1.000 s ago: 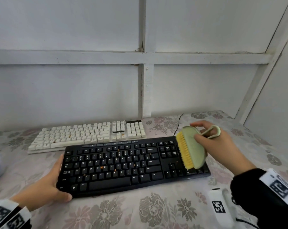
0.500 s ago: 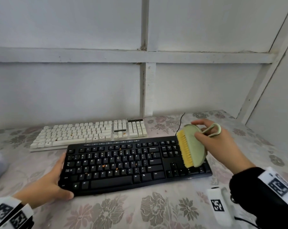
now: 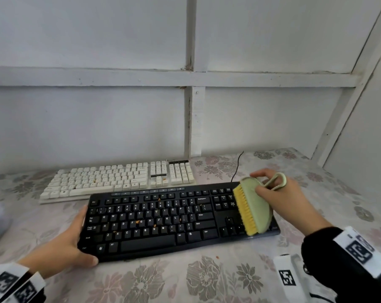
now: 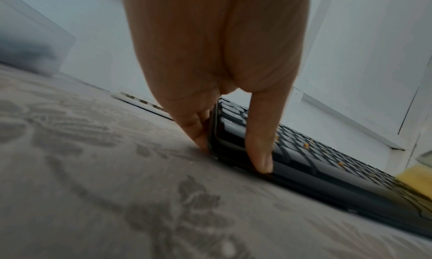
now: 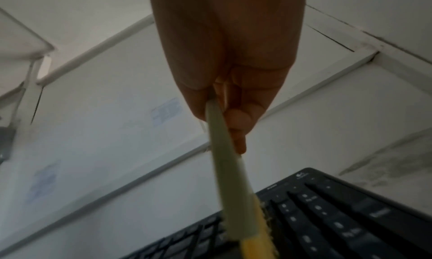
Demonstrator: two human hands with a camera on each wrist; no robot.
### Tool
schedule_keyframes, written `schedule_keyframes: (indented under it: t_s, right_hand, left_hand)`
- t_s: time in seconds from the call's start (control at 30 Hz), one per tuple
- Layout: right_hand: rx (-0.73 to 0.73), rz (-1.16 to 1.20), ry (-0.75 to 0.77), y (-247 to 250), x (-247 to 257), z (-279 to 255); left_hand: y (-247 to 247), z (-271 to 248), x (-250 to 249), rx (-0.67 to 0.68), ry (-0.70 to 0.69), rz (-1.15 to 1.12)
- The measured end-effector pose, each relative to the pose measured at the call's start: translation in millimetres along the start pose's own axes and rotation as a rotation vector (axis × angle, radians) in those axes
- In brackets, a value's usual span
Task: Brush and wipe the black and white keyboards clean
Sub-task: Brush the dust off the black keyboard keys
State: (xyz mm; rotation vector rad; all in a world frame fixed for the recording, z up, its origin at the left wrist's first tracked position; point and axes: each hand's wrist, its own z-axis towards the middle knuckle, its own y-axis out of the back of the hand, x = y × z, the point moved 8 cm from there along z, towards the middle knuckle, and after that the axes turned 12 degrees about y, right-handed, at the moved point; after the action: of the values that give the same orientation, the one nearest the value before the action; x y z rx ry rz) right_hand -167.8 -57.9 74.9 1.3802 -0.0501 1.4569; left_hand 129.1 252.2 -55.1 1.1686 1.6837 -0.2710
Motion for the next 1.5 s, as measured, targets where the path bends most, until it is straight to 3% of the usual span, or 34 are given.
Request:
schedule_keyframes:
  t_s: [0.17, 0.4, 0.57, 0.77, 0.97, 1.2, 1.37, 1.5]
  right_hand:
    - [0.183, -0.054, -0.048, -8, -3, -16]
    - [-0.027, 0.095, 0.08, 0, 16, 16]
    - [0.013, 0.055, 0.071, -17, 10, 11]
    - [0.164, -0.03, 0.043, -21, 7, -8]
    - [-0.057, 0.087, 0.086, -10, 18, 12]
    - [0.163, -0.055, 0.016, -25, 10, -2]
    - [0.014, 0.03, 0.067, -12, 20, 8]
    - [0.023, 0.022, 0.057, -21, 16, 6]
  left_hand:
    - [-1, 0, 0, 0.012, -0.006, -0.005]
    - [1, -1, -2, 0.002, -0.023, 0.006]
    - [3, 0, 2, 0.005, -0.003, 0.026]
    - [3, 3, 5, 0.004, -0.015, 0.003]
    - [2, 1, 3, 0.006, -0.02, -0.011]
    - [2, 2, 3, 0.018, 0.009, 0.019]
    - [2, 3, 7, 0.017, 0.025, 0.02]
    - [0, 1, 3, 0.016, 0.014, 0.01]
